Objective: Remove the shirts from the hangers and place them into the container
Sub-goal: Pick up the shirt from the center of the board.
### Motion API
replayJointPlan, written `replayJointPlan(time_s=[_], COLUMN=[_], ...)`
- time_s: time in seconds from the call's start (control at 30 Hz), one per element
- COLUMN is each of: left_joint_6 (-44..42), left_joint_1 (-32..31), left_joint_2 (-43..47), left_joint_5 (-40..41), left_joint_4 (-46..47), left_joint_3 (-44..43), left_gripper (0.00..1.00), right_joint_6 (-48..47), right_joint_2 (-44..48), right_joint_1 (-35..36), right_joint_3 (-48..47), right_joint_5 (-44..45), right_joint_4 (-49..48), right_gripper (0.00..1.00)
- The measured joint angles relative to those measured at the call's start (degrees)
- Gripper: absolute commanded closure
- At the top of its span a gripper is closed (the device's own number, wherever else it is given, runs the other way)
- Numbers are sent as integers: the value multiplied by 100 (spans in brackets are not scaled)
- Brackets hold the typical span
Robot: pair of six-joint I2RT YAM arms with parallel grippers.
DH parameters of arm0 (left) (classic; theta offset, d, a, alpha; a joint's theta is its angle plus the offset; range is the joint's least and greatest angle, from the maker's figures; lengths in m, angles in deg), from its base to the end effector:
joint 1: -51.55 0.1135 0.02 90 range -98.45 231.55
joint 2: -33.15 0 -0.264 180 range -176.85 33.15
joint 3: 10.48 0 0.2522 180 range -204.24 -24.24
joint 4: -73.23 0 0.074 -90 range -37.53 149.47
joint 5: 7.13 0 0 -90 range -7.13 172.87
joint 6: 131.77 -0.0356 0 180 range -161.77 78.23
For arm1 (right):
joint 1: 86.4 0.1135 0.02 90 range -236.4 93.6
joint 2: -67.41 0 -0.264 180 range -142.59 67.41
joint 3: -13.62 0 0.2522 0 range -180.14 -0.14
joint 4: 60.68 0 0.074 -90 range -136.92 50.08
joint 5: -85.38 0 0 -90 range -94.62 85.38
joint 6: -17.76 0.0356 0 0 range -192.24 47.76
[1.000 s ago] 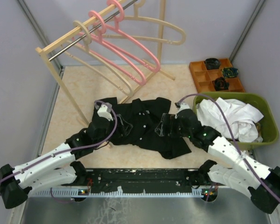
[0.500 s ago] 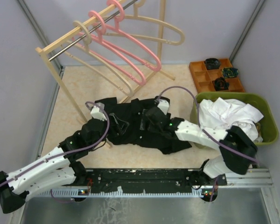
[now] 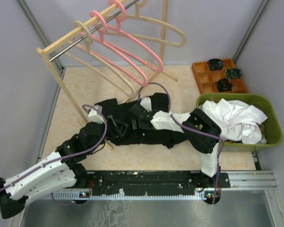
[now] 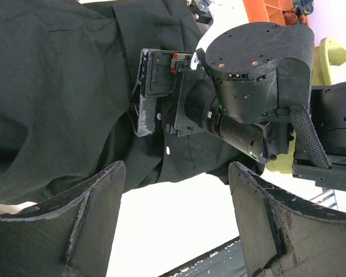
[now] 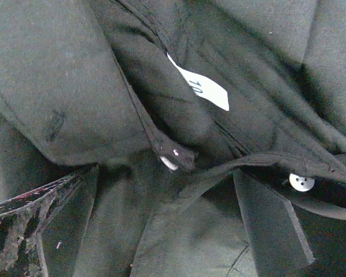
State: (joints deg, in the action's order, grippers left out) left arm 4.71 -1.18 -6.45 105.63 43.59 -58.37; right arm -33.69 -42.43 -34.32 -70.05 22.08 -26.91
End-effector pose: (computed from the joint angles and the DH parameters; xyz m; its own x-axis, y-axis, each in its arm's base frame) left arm 0.1113 -0.1235 0.2793 -0.5257 -0.4134 -0.7435 0.1952 0.7921 -0.5784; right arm 0.2516 0.2970 0.1590 -0.7690 -0.0812 -0.6341 -0.1115 0.9937 0.0080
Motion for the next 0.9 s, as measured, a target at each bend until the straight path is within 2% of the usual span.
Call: replayJointPlan(time_s=[0.1,0.13,0.23,0.27,0.3,0.33,0.47,0.57,0.67,0.9], left_joint_6=[0,0,-2,-2,-2,-2,-2,-2,-7,-20], left_joint_1=[0,0,0,0,0,0,0,0,0,0], left_joint_2=[-4,-11,-50,-63,-68,-70,-70,-70,-70,-55], left_joint_5=[20,17,15,15,15,15,15,15,15,15], left_joint_4=[0,0,4,2,4,7,37,44,44,74], left_joint_3=[37,46,48,48,48,52,74,83,96,142], left_gripper=[22,22,22,22,22,22,22,22,22,22], right_joint_6=[-133,-173,-264,-249,-275,-271,-400,-638,-866,-1051], right_joint_2=[-15,-28,-57,-57,-26,50,769,1788,3246,6492], right_joint_1=[28,46,155,210,269,330,509,608,782,894], right_joint_3=[0,-2,28,131,227,391,1285,2157,2776,2949], right_joint_5=[79,92,236,293,367,407,476,160,-354,-1097], right_joint_4=[42,35,-68,-208,-350,-533,-782,-704,-721,-719], right_gripper=[3,11,59,78,92,99,100,100,100,100])
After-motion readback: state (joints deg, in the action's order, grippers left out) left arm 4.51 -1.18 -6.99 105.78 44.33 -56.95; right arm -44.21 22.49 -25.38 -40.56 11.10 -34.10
